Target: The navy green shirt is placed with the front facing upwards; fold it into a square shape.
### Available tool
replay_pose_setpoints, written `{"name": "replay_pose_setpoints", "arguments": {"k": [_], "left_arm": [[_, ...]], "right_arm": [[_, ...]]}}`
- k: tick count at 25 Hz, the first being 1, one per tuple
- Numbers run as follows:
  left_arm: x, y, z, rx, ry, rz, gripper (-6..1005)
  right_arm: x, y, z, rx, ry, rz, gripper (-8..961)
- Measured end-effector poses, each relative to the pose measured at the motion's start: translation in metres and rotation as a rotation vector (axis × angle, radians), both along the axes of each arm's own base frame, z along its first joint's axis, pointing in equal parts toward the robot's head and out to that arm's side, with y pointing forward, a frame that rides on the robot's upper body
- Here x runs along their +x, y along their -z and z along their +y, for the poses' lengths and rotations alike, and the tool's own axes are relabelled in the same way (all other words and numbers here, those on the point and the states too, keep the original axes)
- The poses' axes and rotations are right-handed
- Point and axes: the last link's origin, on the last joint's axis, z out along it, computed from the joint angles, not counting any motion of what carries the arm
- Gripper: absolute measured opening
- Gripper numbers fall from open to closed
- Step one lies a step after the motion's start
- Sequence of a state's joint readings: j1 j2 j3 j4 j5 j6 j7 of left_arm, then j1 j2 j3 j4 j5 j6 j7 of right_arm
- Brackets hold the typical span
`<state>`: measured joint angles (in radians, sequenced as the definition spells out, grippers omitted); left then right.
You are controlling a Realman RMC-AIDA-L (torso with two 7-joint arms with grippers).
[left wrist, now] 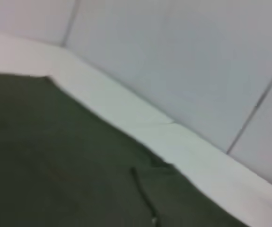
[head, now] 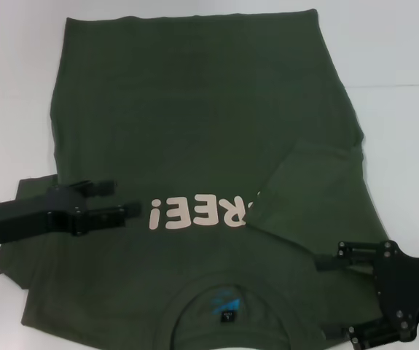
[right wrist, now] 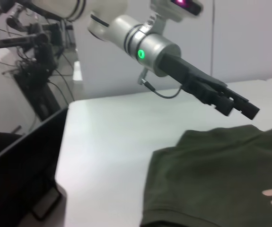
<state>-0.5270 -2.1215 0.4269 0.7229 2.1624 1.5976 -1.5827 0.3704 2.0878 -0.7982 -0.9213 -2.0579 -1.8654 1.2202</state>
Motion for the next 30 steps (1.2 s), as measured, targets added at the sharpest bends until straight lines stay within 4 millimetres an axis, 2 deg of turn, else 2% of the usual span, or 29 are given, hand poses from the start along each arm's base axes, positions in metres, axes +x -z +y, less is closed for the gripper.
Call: {"name": "replay_pose_setpoints", "arguments": {"k": [5,7,13,14,16,21,30], "left_arm": [[-0.015,-0.018,-0.004,-0.010,-0.183,0.038,934],[-0.023,-0.031,-0.006,-0.005,-0.290,0.074,933],[-0.029,-0.071,-0.012,0.001,-0.547,0.119,932],[-0.029,-0.071,-0.012,0.001,-0.547,0.119,932],[-0.034,-0.084,-0.014,0.010,-0.693,0.147,932],[-0.039,-0.085,-0.013,-0.024,-0.812,0.193,931],[-0.040,-0.069,-0.008,-0.090,-0.960,0.357,929]], "right_arm": [[0.004,0.005,-0.003,0.002,-0.004,0.014,925],[0.005,0.007,-0.002,0.011,-0.001,0.014,923],[0.006,0.010,0.003,0.027,0.009,0.011,918],[0.006,0.011,0.003,0.028,0.012,0.010,917],[0.006,0.013,0.004,0.030,0.016,0.007,916],[0.008,0.017,0.004,0.036,0.017,0.013,917],[0.007,0.018,0.005,0.038,0.015,0.015,916]]}}
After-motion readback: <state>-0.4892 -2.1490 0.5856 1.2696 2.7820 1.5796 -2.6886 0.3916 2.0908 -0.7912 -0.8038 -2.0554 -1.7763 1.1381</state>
